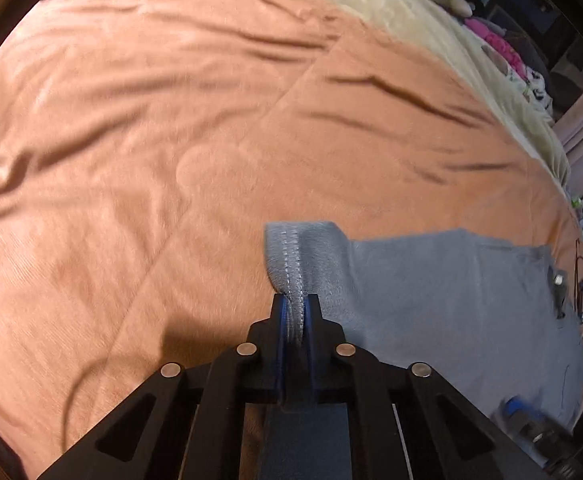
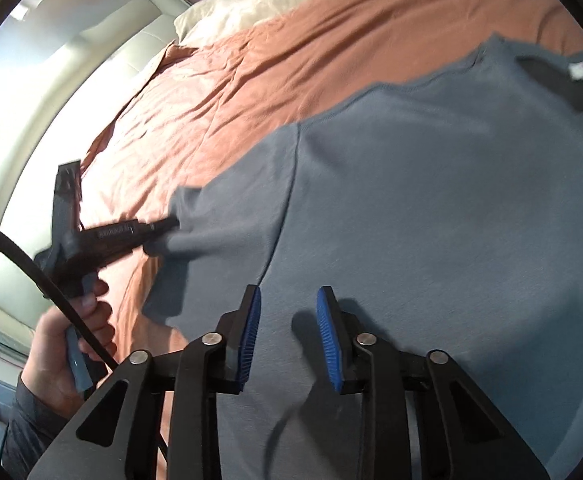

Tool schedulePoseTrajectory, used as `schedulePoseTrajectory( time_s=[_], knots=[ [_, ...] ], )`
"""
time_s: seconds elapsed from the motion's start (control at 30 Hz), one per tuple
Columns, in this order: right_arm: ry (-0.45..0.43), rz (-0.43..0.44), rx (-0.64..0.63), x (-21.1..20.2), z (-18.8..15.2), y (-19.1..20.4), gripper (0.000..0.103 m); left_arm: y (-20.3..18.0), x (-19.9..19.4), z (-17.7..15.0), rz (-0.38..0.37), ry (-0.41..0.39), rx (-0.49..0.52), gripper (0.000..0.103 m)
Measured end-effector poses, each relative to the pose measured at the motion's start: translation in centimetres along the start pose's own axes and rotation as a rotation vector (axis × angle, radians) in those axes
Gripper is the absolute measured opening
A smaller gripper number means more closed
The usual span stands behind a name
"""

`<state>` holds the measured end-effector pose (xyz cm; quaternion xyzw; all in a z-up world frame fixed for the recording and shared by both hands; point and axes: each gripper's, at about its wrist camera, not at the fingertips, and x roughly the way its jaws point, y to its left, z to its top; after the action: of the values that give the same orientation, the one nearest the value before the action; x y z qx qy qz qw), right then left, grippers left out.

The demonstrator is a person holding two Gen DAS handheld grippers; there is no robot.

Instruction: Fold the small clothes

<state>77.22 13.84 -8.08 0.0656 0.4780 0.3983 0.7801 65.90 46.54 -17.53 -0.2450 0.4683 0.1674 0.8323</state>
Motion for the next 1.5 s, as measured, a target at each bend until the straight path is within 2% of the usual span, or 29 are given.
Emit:
schedulePoseTrajectory(
  time_s=[0.23,0.47,0.63,0.7,0.77,0.87,0.93,1.27,1.43,1.5],
  knots=[
    [0.018,0.03,0.024,2.2,0.1,0.3,0.022,-3.1,-4.7,1.3,-0.008,-0.103,0.119,0.009],
    [0.054,0.028,0.016,4.2,0.7,1.2,0.019,-7.4,-7.9,1.4,-0.046,-0.14,0.209,0.008],
    [0.047,0.064,0.052,2.5,1.6,0.2,0.021,-10.4,-9.4,0.7,-0.074,-0.131,0.251,0.008],
    [0.038,0.052,0.057,1.5,1.8,-0.3,0.027,-11.5,-9.8,0.4,-0.074,-0.131,0.265,0.008],
    [0.018,0.026,0.048,0.1,1.8,-0.7,0.041,-12.8,-10.1,-0.1,-0.077,-0.126,0.279,0.008],
    [-0.013,-0.019,0.043,-1.7,1.6,-0.9,0.057,-14.8,-10.4,-0.6,-0.084,-0.118,0.302,0.008],
    [-0.031,-0.049,0.052,-2.7,1.4,-1.3,0.059,-15.9,-10.5,-0.9,-0.088,-0.111,0.308,0.008],
    [-0.075,-0.044,0.105,-6.9,1.2,-3.7,0.059,-22.9,-8.8,-2.9,-0.127,-0.054,0.37,0.008],
    [-0.083,-0.069,0.113,-9.3,1.0,-5.8,0.059,-25.7,-7.2,-4.2,-0.192,-0.007,0.394,0.01],
    [-0.085,-0.078,0.121,-9.8,0.7,-6.2,0.059,-26.9,-6.5,-4.9,-0.207,0.022,0.42,0.019]
  ],
)
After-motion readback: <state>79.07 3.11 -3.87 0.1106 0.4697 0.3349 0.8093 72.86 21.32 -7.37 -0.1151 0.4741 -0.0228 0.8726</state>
